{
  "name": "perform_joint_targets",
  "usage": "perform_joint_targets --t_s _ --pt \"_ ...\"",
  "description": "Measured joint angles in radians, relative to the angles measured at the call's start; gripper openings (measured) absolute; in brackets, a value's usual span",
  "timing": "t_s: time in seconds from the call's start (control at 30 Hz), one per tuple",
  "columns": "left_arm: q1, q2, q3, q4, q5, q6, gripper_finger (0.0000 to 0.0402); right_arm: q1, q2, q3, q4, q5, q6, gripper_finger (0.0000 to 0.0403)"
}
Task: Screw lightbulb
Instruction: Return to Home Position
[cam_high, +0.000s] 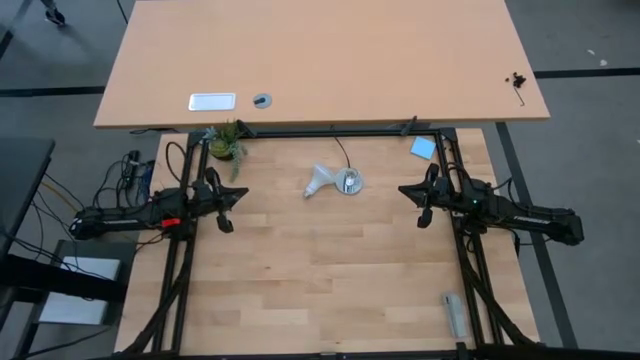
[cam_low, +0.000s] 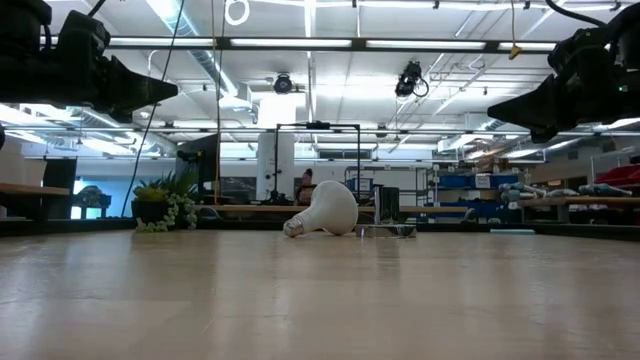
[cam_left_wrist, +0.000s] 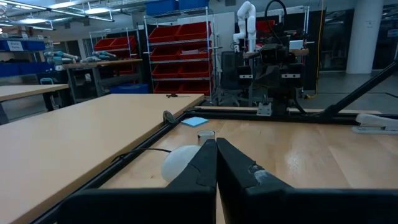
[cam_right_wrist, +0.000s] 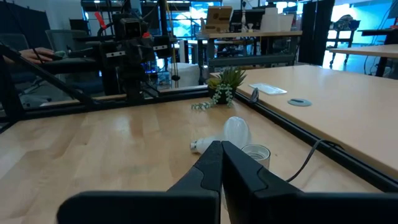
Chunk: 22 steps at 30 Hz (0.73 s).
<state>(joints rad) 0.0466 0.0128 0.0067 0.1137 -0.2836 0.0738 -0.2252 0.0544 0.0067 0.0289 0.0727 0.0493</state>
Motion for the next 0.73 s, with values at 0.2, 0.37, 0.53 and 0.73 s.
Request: perform_joint_targets --t_s 0.2,0.37,0.53,0.73 --pt "0.000 0.000 0.000 0.000 0.000 0.000 0.0006 0.000 0.000 0.000 0.000 0.000 0.000 0.0020" --pt "0.000 0.000 0.000 0.000 0.000 0.000 0.0006 0.000 0.000 0.000 0.000 0.000 0.000 0.0016" --pt "0.000 0.000 0.000 0.000 0.000 0.000 0.0006 0.000 0.000 0.000 0.000 0.000 0.000 0.0019" --pt "0.000 0.000 0.000 0.000 0.000 0.000 0.0006 0.000 0.000 0.000 0.000 0.000 0.000 0.0018"
